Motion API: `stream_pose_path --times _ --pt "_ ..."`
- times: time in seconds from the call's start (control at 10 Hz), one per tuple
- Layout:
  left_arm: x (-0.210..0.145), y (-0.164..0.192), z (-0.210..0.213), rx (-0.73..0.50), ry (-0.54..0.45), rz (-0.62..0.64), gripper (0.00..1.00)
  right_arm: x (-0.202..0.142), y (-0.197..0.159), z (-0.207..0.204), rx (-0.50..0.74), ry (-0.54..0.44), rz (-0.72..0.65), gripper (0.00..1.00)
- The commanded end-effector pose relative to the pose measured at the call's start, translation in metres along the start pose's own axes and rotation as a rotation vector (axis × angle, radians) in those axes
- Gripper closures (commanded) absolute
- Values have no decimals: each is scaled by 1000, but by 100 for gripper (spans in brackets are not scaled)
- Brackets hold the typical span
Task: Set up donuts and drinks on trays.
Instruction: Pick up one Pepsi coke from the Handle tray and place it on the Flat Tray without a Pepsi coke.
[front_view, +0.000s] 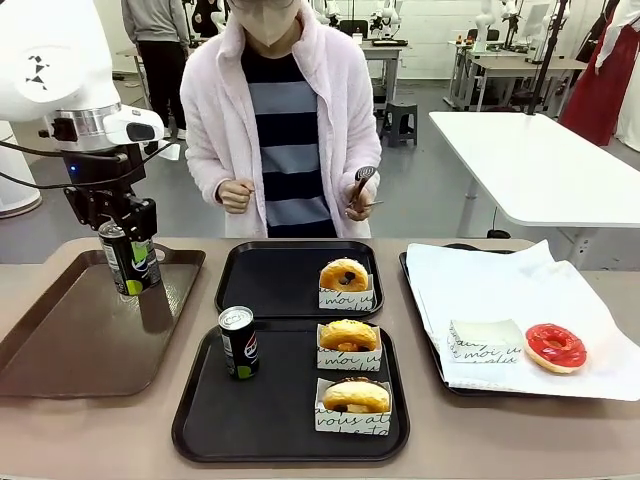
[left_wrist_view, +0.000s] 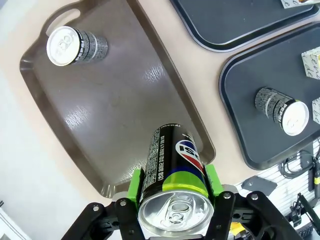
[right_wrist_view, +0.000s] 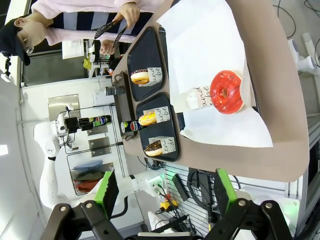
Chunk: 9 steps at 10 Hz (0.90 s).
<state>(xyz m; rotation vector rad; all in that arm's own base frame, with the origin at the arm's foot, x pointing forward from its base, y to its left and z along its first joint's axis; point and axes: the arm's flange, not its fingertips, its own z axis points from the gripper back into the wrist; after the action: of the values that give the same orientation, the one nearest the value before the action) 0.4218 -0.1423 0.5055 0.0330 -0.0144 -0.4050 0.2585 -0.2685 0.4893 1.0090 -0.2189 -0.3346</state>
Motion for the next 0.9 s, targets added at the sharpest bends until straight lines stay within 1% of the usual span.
stream_pose_path --times 0.0,0.2,0.3,0.4,0.6,0.8 --pt "-8 4 4 3 2 -23 42 1 1 0 19 -5 4 0" --pt "-8 4 4 3 2 -23 42 1 1 0 19 -5 4 0" --pt "-2 0 -1 0 5 -7 42 1 1 0 19 -5 4 0" --pt "16 -10 4 21 -42 -12 42 1 1 0 19 -5 4 0" --pt "52 -29 6 18 -114 8 42 1 1 0 19 -5 4 0" --pt "85 -43 -1 -18 -144 -4 42 1 1 0 19 -5 4 0"
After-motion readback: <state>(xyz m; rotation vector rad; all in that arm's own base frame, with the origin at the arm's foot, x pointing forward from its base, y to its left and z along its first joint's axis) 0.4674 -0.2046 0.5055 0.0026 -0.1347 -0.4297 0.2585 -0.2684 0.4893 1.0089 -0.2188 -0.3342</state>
